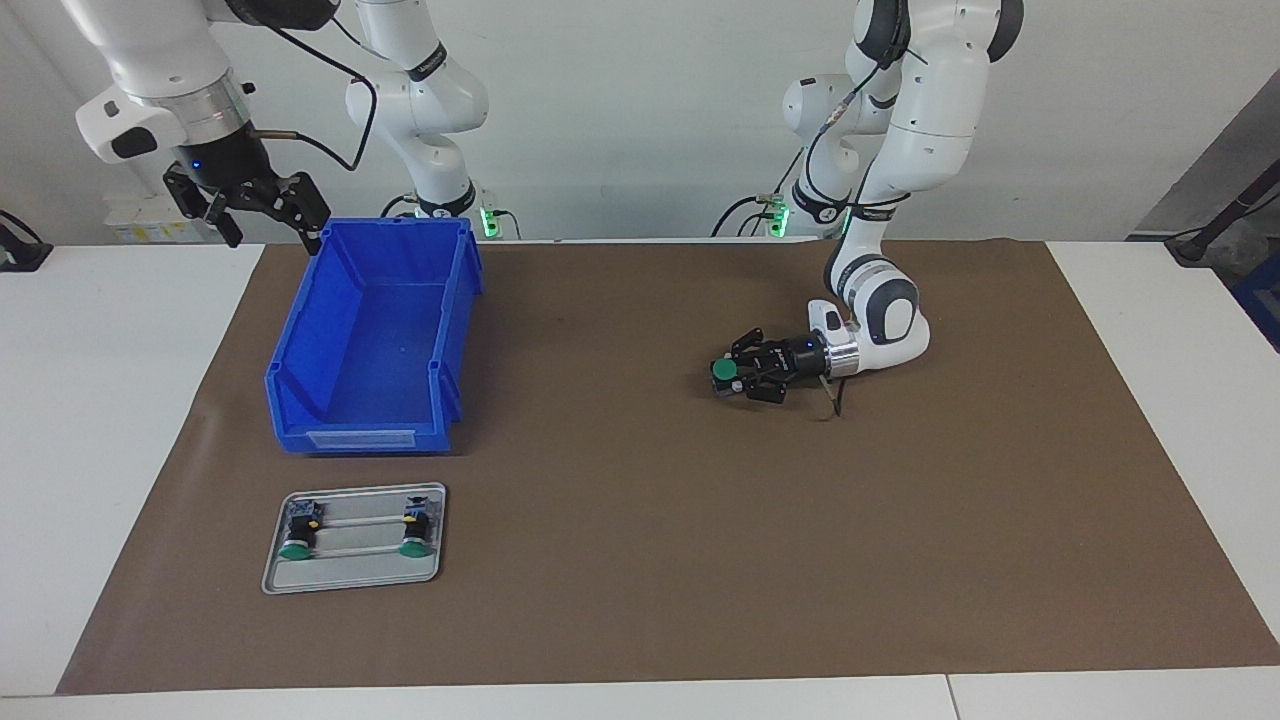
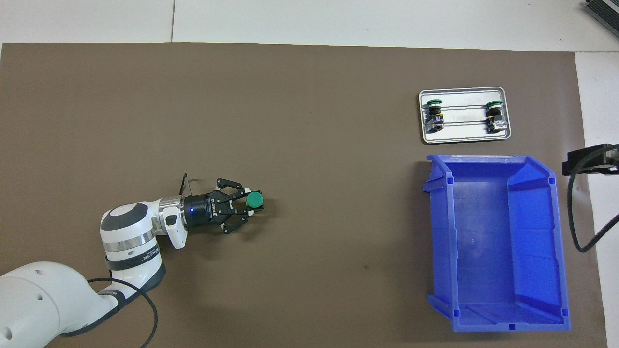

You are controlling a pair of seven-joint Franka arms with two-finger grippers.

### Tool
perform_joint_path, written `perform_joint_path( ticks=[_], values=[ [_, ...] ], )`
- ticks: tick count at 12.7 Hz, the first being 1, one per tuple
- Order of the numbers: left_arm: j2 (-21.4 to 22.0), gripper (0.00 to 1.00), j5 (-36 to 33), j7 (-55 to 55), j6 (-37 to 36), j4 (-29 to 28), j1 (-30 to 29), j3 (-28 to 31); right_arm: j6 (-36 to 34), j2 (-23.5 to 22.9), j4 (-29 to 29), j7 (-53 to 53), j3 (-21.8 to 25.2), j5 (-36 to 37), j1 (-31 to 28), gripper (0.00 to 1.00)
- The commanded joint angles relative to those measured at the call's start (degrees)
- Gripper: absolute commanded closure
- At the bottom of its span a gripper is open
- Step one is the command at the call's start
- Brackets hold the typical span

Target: Place and press button with both arms

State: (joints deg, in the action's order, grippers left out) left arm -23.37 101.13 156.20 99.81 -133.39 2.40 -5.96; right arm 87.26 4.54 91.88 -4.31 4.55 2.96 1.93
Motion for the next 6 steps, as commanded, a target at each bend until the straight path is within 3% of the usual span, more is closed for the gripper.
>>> perform_joint_path(
  ticks=[1,3,5,6],
  values=[
    [-2.38,0.86,0.74,5.08,-1.1,1.03,0.41,0.43,-0.33,1.35,1.37,-1.14,-0.51,-0.41,-0.43,0.0],
    [-2.29,0.83,0.3,5.08,-2.07,0.68,-0.37,0.51,-0.33,1.27,1.37,-1.14,-0.51,-0.41,-0.43,0.0],
    [-2.2,0.66,0.12,5.08,-1.9,0.42,-0.38,0.6,-0.33,1.35,1.37,-1.06,-0.51,-0.41,-0.43,0.0],
    [-2.11,0.64,0.03,5.17,-1.98,0.15,-0.38,0.6,-0.24,1.35,1.37,-1.06,-0.51,-0.41,-0.43,0.0]
  ],
)
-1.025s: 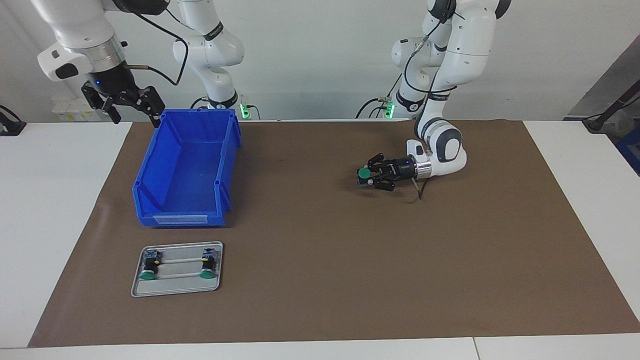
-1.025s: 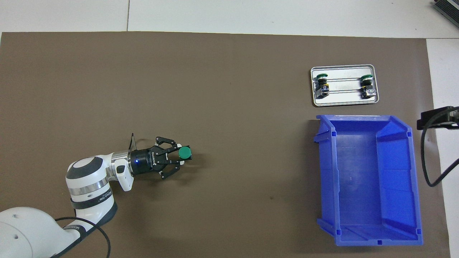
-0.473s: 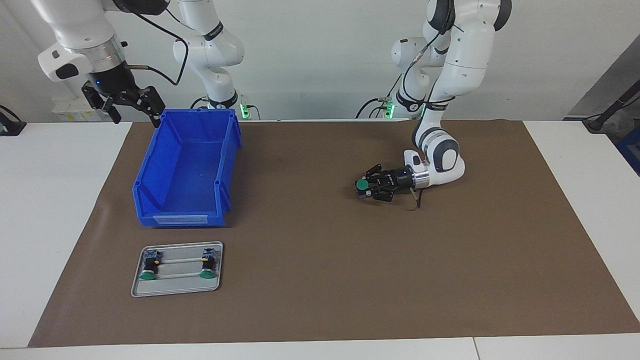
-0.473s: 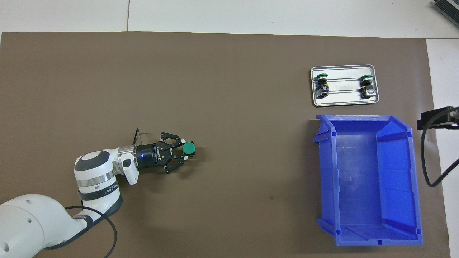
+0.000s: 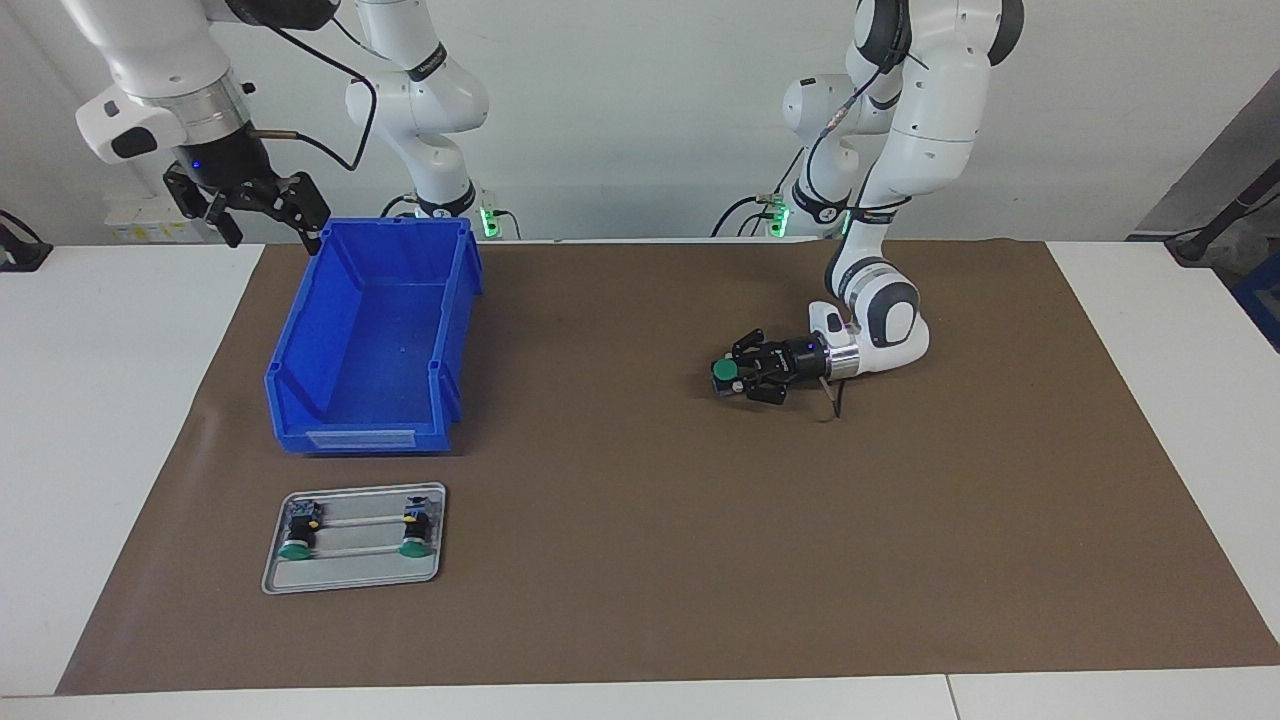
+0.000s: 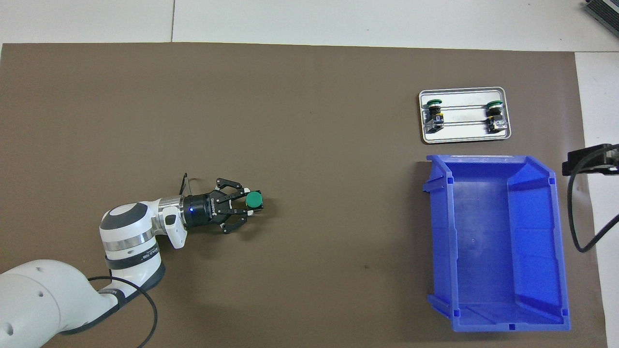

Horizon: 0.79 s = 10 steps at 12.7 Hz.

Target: Place and press button with both arms

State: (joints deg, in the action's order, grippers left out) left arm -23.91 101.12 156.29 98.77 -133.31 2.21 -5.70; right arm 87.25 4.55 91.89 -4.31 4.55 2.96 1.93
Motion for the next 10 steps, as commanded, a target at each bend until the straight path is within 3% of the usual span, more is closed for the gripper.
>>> perform_joint_path(
  ticks=[1,4,6,9,10],
  values=[
    [-1.58,0.62,0.05,5.07,-0.95,-0.02,-0.19,0.34,-0.24,1.34,1.36,-0.97,-0.51,-0.41,-0.43,0.0],
    [-1.58,0.47,0.05,4.99,-0.77,-0.28,-0.28,0.34,-0.33,1.34,1.36,-0.79,-0.51,-0.41,-0.52,0.0],
    [-1.49,0.43,0.05,4.98,-0.86,-0.37,-0.28,0.34,-0.33,1.34,1.36,-0.79,-0.51,-0.41,-0.52,0.0],
    [-1.32,0.2,-0.04,4.81,-0.95,-0.81,-0.28,0.34,-0.33,1.34,1.36,-0.7,-0.42,-0.41,-0.52,0.0],
    [-1.32,0.17,-0.04,4.81,-0.95,-0.81,-0.28,0.34,-0.33,1.34,1.36,-0.62,-0.5,-0.41,-0.52,0.0]
  ],
)
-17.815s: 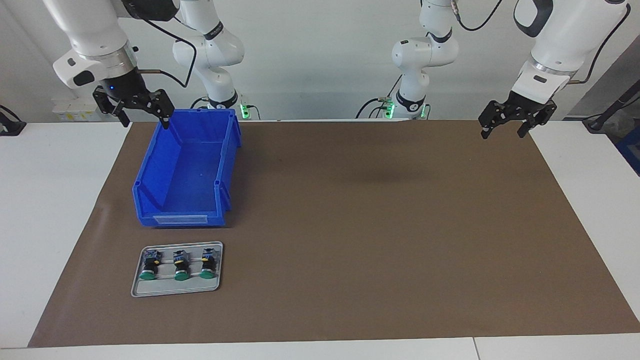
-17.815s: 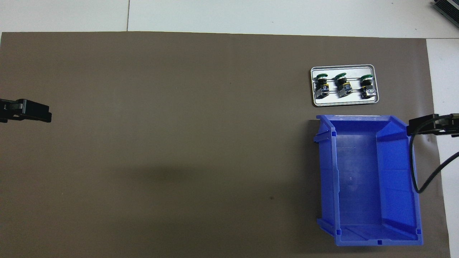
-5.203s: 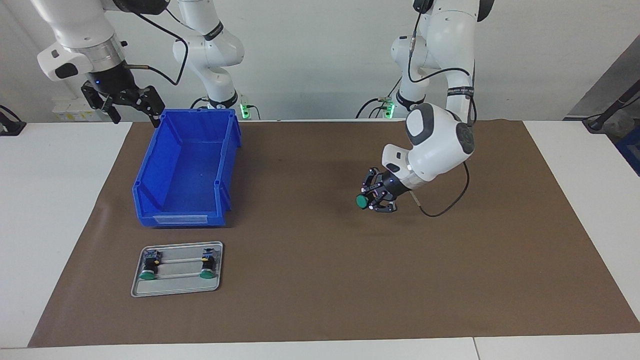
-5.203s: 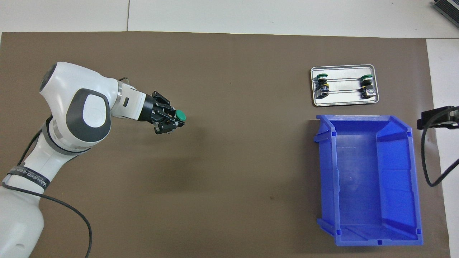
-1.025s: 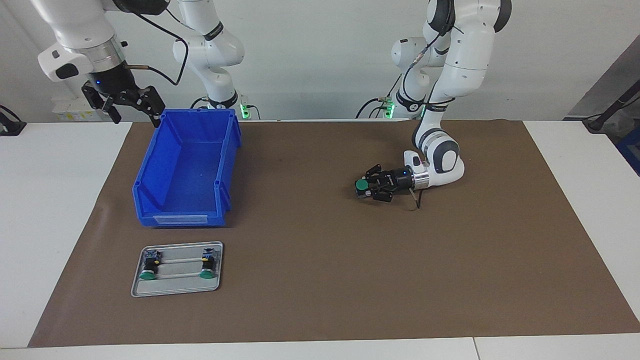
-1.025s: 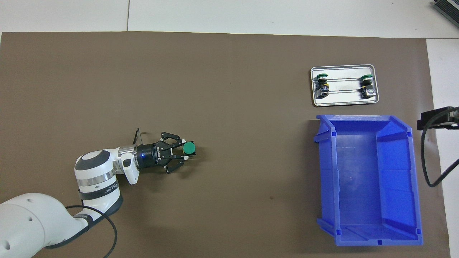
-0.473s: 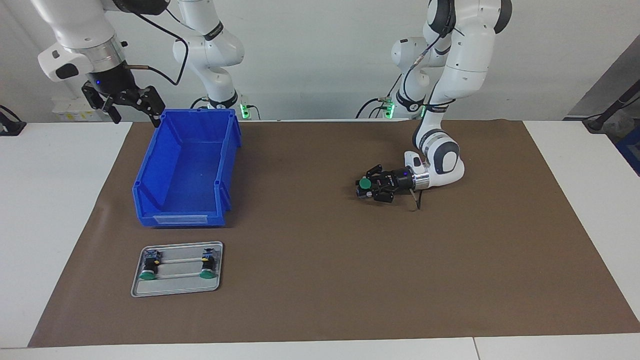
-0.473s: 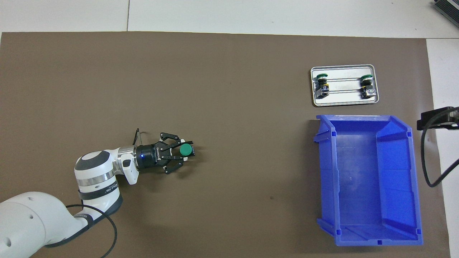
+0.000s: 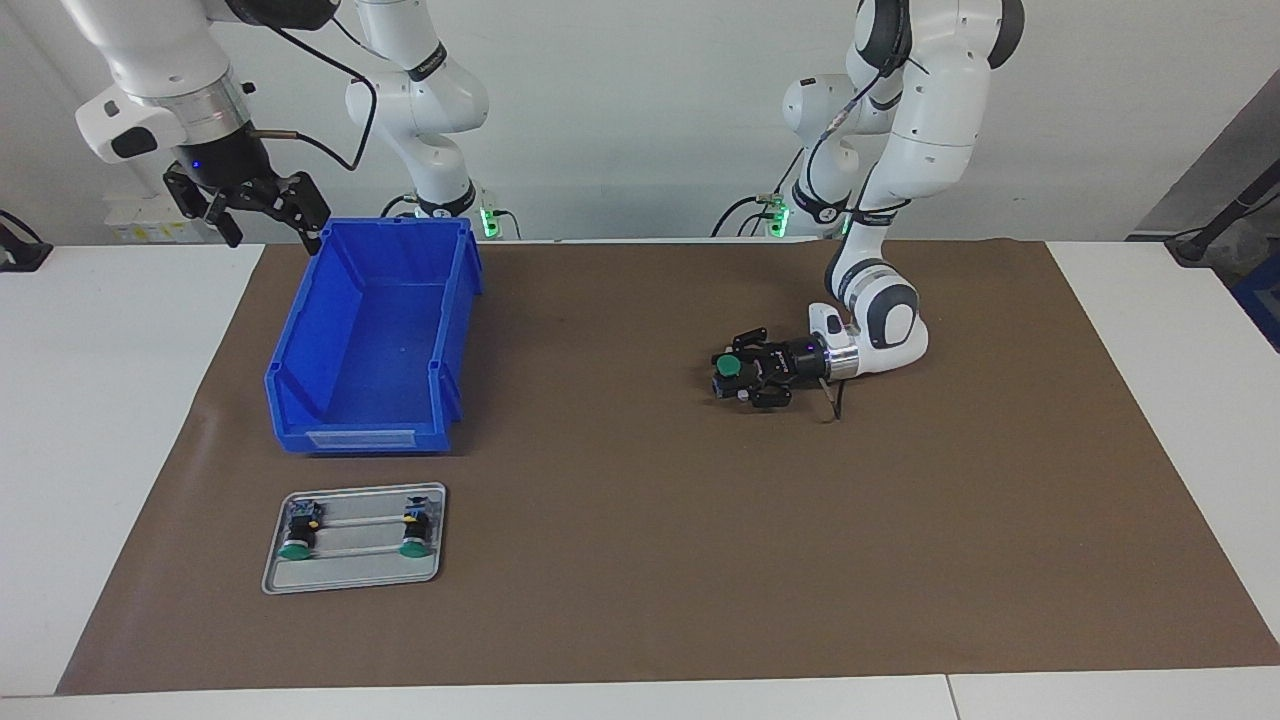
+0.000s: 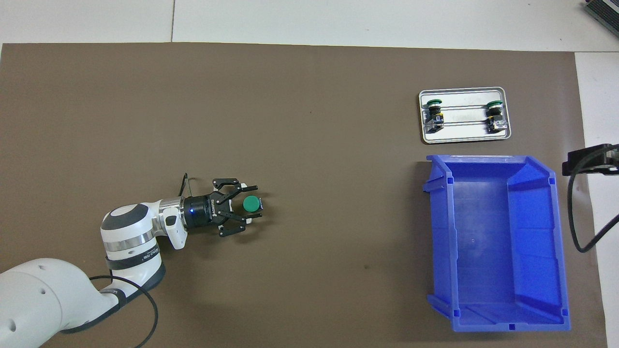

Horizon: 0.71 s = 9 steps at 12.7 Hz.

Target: Place and press button with both arms

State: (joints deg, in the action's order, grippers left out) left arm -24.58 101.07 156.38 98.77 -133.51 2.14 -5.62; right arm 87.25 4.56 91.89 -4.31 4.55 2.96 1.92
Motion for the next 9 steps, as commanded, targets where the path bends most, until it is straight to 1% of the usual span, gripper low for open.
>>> perform_joint_path(
  ticks=[1,2,6,9],
  values=[
    [-0.56,0.06,0.0,4.55,-0.95,-0.61,-0.21,0.26,-0.33,1.33,1.36,-0.62,-0.51,-0.41,-0.69,0.0],
    [-0.56,0.0,0.0,4.46,-0.95,-0.7,-0.12,0.26,-0.33,1.33,1.36,-0.53,-0.51,-0.41,-0.78,0.0],
    [-0.47,0.0,0.09,4.11,-1.38,-0.7,-0.03,-0.01,-0.33,1.33,1.45,-0.53,-0.51,-0.41,-0.87,0.0],
    [0.49,0.0,0.0,-2.02,-6.82,-0.09,-0.12,0.08,-0.33,1.33,1.45,-0.53,-0.51,-0.41,-0.87,0.0]
  ],
)
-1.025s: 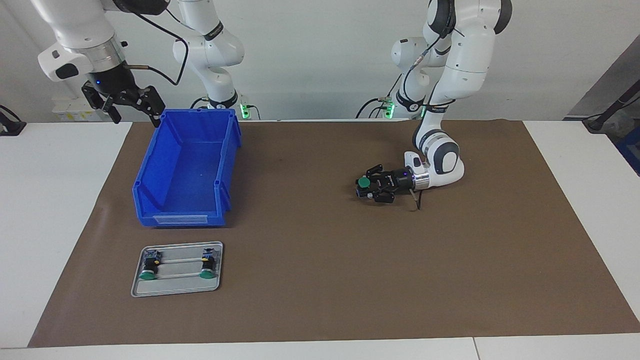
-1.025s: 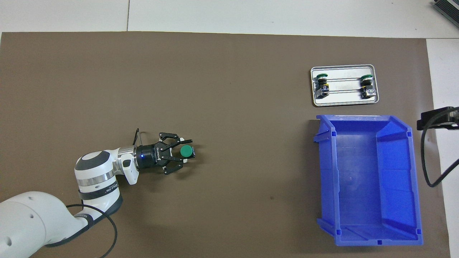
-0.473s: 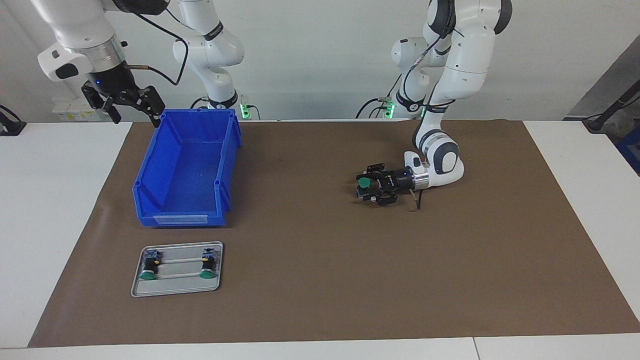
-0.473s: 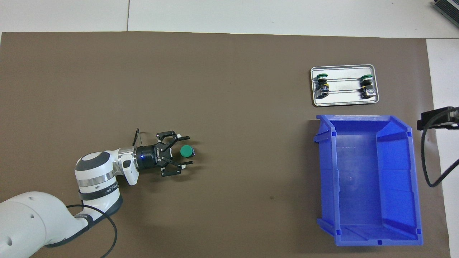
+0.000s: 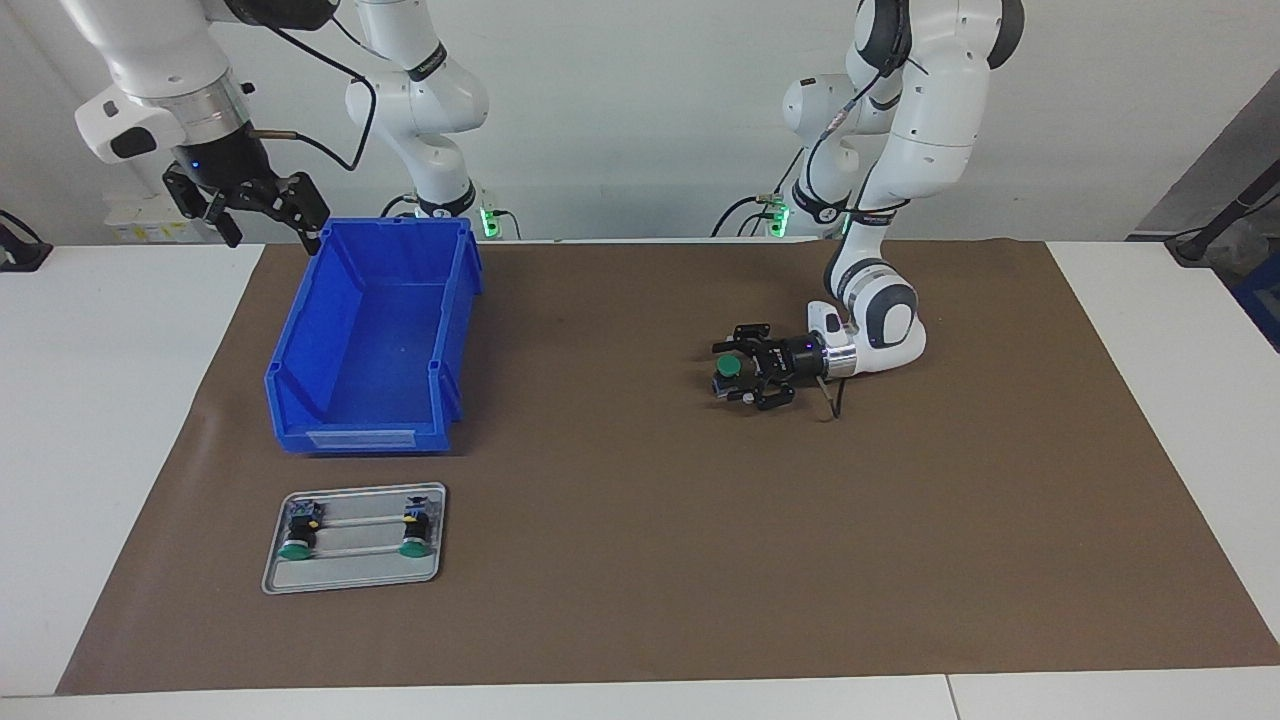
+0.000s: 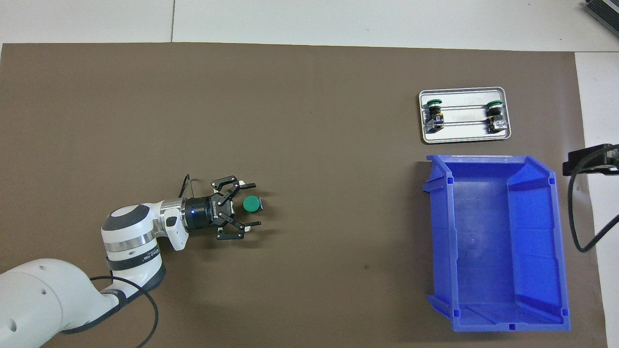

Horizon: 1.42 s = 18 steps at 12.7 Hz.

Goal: Place and press button with both arms
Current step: 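Open the left gripper and withdraw it away from the button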

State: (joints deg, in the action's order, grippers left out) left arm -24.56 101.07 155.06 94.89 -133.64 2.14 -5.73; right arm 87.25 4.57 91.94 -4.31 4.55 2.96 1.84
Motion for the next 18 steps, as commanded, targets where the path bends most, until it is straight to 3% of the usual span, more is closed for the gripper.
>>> perform_joint_path(
  ticks=[1,8,14,16,18],
  values=[
    [1.26,0.0,0.09,-2.81,-3.14,0.3,-0.03,0.2,-0.33,1.32,1.4,-0.53,-0.51,-0.41,-0.79,0.0],
    [3.9,0.0,0.09,-21.34,-3.76,9.08,0.23,0.2,-0.33,1.32,1.4,-0.53,-0.51,-0.41,-0.7,0.0],
    [6.17,0.0,0.0,-50.41,0.11,19.19,0.67,0.28,-0.41,1.15,0.97,-0.62,-0.51,-0.41,-0.78,0.0],
    [7.24,0.0,-2.53,-58.87,0.9,22.44,0.58,0.37,-1.46,0.89,0.35,-0.7,-0.34,-1.89,-0.96,0.0],
    [8.29,0.0,-9.45,-69.13,4.14,27.61,0.23,0.28,-2.17,0.27,-0.62,-0.97,-0.07,-3.05,-0.96,0.0]
  ],
)
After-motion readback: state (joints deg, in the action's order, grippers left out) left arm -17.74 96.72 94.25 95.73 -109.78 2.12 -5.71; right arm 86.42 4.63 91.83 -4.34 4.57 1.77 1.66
